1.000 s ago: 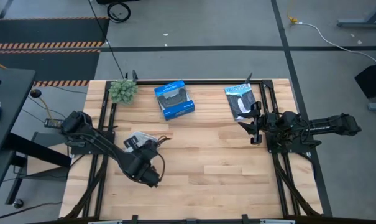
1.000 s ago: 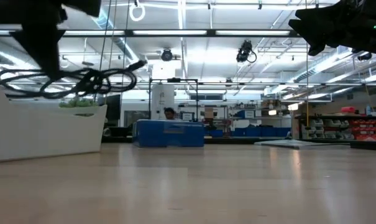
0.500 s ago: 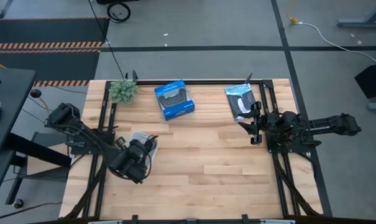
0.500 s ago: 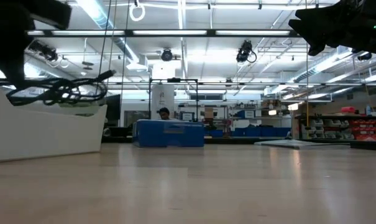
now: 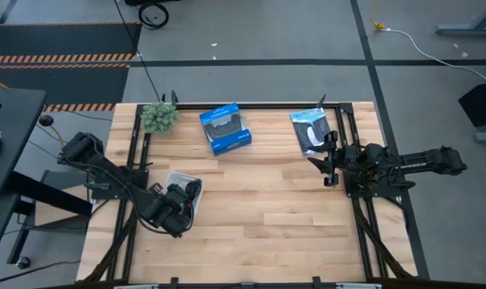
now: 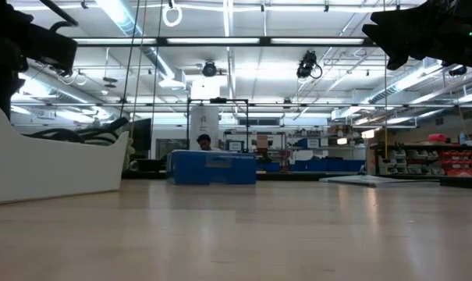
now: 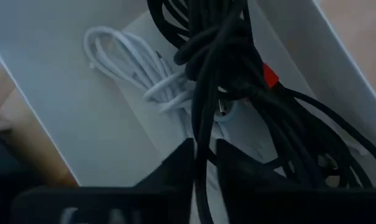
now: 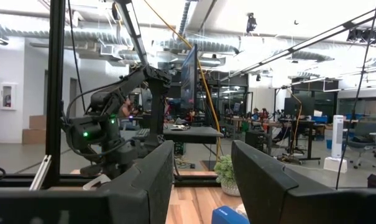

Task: Pick and place USB-C Cables
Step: Put the black charger cable into the white bin

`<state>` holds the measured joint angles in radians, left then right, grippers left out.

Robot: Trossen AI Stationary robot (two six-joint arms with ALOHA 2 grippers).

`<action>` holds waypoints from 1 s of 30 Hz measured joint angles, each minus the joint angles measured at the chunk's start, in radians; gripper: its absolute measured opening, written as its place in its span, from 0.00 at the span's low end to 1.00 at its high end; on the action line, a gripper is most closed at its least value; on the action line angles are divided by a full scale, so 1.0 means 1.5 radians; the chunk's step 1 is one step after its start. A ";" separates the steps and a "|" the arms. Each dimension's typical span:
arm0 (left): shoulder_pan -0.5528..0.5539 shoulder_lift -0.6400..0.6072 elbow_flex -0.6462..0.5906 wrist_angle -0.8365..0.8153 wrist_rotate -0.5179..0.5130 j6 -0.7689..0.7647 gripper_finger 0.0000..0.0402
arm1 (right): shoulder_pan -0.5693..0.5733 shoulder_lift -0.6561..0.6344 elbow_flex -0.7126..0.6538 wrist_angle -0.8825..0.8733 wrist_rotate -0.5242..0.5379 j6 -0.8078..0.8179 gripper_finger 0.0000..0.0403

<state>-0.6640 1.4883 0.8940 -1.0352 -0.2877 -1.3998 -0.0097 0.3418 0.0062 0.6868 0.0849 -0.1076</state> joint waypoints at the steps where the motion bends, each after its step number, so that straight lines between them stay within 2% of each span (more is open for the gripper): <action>1: 0.000 0.000 0.000 0.000 0.000 0.000 0.21 | 0.000 0.000 0.000 0.000 0.000 0.000 0.42; 7: 0.000 0.001 0.039 -0.051 -0.003 0.006 0.42 | 0.000 0.000 0.000 0.000 0.000 0.000 0.42; 12: 0.000 0.001 0.108 -0.121 -0.063 0.015 0.48 | 0.000 0.000 0.000 0.000 0.000 0.000 0.42; 17: 0.005 0.003 0.119 -0.104 -0.175 -0.005 0.44 | 0.000 0.000 0.000 0.000 0.000 0.000 0.42; 22: 0.027 0.023 0.111 -0.090 -0.190 -0.001 0.36 | 0.000 0.000 0.000 0.000 0.000 0.000 0.42; 30: 0.051 0.031 -0.007 0.017 -0.155 0.015 0.19 | 0.000 0.000 0.000 0.000 0.000 0.000 0.42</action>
<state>-0.5874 1.5350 0.8829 -1.0093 -0.5205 -1.3767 -0.0099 0.3418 0.0061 0.6867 0.0851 -0.1076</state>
